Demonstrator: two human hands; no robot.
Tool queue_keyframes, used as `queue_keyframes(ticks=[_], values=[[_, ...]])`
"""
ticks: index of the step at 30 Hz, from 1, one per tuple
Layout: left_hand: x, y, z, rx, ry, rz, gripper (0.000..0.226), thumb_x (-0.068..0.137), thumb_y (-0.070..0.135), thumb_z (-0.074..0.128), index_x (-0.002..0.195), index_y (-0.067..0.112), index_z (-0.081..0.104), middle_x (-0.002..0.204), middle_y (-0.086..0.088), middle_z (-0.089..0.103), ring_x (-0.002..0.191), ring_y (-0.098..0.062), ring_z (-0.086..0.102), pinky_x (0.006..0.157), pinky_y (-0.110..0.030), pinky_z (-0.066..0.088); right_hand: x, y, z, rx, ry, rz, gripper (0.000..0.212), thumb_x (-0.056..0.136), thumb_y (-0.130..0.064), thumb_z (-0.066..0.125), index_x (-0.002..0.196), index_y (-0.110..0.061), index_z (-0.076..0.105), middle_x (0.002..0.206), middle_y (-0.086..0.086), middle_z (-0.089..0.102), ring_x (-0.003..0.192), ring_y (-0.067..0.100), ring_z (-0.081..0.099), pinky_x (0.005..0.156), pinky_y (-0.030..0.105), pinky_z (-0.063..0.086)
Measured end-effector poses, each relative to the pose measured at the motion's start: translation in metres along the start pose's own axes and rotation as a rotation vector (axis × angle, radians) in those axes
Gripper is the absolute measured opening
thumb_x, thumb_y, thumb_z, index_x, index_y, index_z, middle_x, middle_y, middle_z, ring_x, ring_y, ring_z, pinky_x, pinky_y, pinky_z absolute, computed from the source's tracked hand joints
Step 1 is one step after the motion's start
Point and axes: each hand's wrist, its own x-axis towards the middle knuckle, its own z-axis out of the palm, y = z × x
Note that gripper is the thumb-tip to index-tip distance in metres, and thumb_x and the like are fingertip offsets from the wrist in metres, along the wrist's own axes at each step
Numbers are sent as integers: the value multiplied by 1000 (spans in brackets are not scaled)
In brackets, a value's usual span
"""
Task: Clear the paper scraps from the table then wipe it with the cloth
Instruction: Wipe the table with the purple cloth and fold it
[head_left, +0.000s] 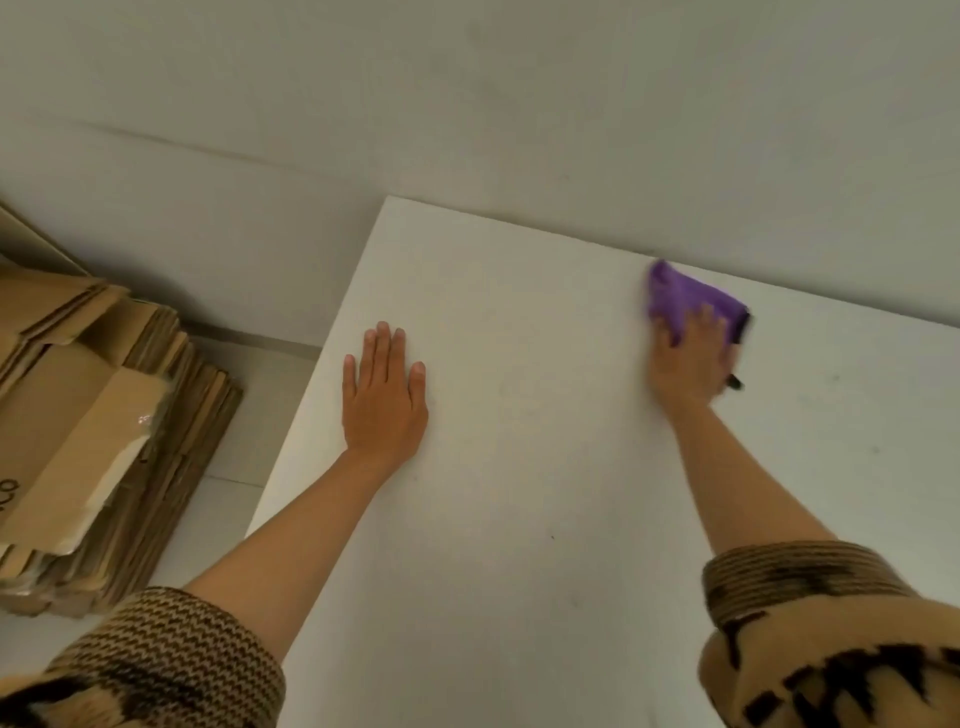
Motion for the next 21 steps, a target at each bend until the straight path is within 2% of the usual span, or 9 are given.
queue_keyframes(ticks=[2, 4, 6, 8, 10, 12, 15, 17, 21], values=[[-3, 2, -3, -53, -20, 1, 52, 101, 33, 15, 149, 14, 7, 158, -1, -1, 144, -12, -8, 116, -33, -10, 2, 25, -24, 14, 19, 191, 50, 98, -38, 33, 140, -10, 38, 152, 11, 28, 142, 27, 18, 116, 47, 6], [-15, 5, -2, -88, -8, 30, 52, 101, 33, 15, 149, 13, 12, 158, -1, 3, 144, -12, -6, 117, -33, -8, -10, 22, -38, 9, 93, 166, 53, 95, -41, 32, 126, -2, 51, 136, 21, 47, 130, 36, 36, 110, 49, 20], [-36, 10, 3, -90, 11, 90, 55, 98, 36, 12, 148, 14, 17, 157, -1, 7, 144, -12, -3, 117, -33, -7, -40, 1, -36, -8, 147, -113, 56, 88, -38, 32, 113, 6, 58, 121, 27, 57, 119, 42, 48, 103, 48, 27], [-61, 18, 11, -67, 10, 163, 60, 94, 39, 8, 147, 15, 21, 157, 0, 12, 144, -10, 0, 117, -31, -7, -87, -19, -17, 19, 146, -451, 49, 85, -32, 41, 110, 6, 60, 117, 27, 60, 113, 44, 54, 102, 48, 26], [-86, 28, 18, -31, 9, 239, 59, 94, 37, 10, 146, 14, 26, 155, -1, 20, 143, -10, 7, 117, -30, -4, -141, -28, 3, 107, -3, -719, 47, 85, -30, 45, 116, 3, 59, 123, 24, 59, 115, 40, 55, 105, 46, 34], [-109, 39, 22, -12, 21, 289, 55, 95, 32, 16, 144, 11, 29, 152, -3, 28, 142, -12, 16, 116, -30, -1, -176, -17, 7, 135, -111, -873, 49, 85, -29, 44, 125, -1, 55, 130, 18, 56, 121, 33, 53, 105, 41, 37], [-132, 44, 25, 3, 32, 268, 55, 95, 31, 14, 145, 14, 29, 153, -1, 25, 142, -12, 15, 117, -31, -1, -165, 23, 1, 138, -74, -771, 51, 83, -25, 44, 126, 0, 54, 128, 18, 57, 118, 31, 56, 105, 37, 31], [-146, 40, 25, 1, 41, 232, 57, 94, 33, 10, 146, 16, 26, 155, 1, 19, 144, -11, 9, 117, -31, -4, -147, 58, -9, 139, 13, -576, 52, 85, -23, 43, 127, 5, 51, 129, 23, 55, 120, 36, 53, 105, 40, 31], [-176, 31, 18, -26, 76, 138, 57, 95, 33, 9, 147, 15, 23, 156, -1, 15, 144, -12, 5, 118, -32, -4, -130, 102, -48, 135, 8, -124, 48, 95, -18, 44, 138, 2, 37, 145, 23, 36, 137, 35, 31, 113, 45, 20]])
